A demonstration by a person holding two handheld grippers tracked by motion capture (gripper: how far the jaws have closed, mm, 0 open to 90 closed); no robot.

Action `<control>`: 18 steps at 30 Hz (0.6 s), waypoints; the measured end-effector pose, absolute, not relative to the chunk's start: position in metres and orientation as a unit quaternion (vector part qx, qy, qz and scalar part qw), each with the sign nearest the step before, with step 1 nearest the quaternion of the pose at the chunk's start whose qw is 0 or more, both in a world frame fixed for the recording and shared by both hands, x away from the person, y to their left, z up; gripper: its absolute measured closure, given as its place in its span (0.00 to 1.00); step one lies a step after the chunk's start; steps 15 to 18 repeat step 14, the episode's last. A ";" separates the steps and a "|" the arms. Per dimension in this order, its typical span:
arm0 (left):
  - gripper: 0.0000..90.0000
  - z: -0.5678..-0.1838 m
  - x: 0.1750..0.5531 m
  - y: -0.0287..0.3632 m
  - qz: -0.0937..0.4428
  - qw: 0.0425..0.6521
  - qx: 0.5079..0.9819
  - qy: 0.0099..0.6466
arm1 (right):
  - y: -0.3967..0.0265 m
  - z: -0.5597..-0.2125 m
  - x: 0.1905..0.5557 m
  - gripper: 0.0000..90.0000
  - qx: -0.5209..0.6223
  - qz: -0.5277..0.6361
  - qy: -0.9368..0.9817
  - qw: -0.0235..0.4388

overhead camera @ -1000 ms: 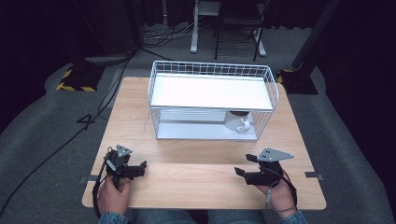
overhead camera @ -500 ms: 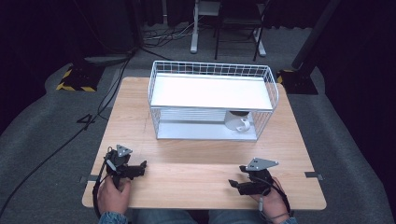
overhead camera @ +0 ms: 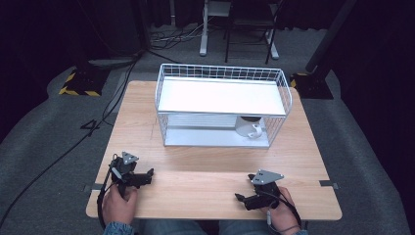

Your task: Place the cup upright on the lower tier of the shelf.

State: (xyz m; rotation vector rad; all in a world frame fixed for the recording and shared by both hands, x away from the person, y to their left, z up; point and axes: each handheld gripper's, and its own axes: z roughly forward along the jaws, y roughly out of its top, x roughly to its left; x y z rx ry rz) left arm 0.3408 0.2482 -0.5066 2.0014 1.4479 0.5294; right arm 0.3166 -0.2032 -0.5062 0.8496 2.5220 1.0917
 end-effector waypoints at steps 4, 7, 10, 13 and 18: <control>0.04 -0.507 0.341 0.248 0.199 0.302 0.755 0.547 | -0.202 -0.507 0.318 0.09 0.296 0.373 0.869 0.133; 0.04 -0.507 0.341 0.248 0.199 0.303 0.755 0.547 | -0.202 -0.507 0.318 0.09 0.297 0.372 0.869 0.132; 0.04 -0.507 0.341 0.248 0.199 0.302 0.756 0.546 | -0.202 -0.507 0.318 0.09 0.295 0.373 0.869 0.133; 0.04 -0.507 0.341 0.248 0.199 0.303 0.755 0.547 | -0.202 -0.507 0.318 0.09 0.297 0.373 0.869 0.134; 0.04 -0.507 0.341 0.248 0.199 0.303 0.755 0.547 | -0.202 -0.507 0.318 0.10 0.298 0.373 0.869 0.133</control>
